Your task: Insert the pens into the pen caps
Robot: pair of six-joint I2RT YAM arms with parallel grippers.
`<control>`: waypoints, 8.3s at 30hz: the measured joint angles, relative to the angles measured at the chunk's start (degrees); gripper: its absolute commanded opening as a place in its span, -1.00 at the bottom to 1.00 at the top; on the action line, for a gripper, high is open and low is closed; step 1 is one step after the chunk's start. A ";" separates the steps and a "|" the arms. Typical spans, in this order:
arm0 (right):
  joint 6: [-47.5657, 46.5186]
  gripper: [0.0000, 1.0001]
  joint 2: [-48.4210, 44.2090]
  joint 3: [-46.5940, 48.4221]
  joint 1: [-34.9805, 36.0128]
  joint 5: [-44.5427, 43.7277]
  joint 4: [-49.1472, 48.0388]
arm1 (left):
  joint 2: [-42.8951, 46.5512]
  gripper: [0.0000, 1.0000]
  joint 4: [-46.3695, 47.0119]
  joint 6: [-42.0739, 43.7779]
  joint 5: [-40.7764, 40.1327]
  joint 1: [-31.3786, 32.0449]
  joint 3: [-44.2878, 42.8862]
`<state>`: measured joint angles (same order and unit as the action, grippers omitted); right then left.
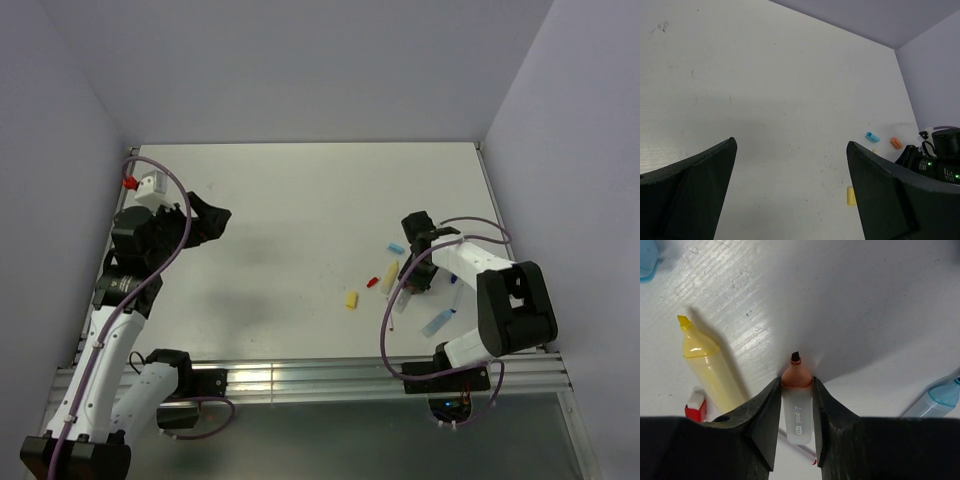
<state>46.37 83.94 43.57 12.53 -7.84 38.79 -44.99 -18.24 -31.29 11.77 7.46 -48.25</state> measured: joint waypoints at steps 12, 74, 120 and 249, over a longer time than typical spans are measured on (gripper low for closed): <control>-2.80 -1.00 -13.40 12.61 2.62 0.37 2.99 | -4.04 0.84 7.50 -4.72 11.56 0.00 4.00; -1.42 0.25 1.38 44.92 32.39 -3.72 1.22 | -25.97 -0.99 21.24 -10.93 11.23 25.14 -3.89; -12.46 -0.32 12.92 18.56 -20.09 -8.48 -1.79 | -12.15 -0.99 -1.09 3.21 15.52 23.54 -1.49; -15.45 -1.00 -0.09 30.93 -0.46 12.17 -11.76 | -25.16 -0.99 14.40 -1.55 20.65 24.33 -5.03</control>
<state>30.92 83.85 74.50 12.08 4.34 27.03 -70.15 -3.84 -32.84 32.42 31.79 -53.28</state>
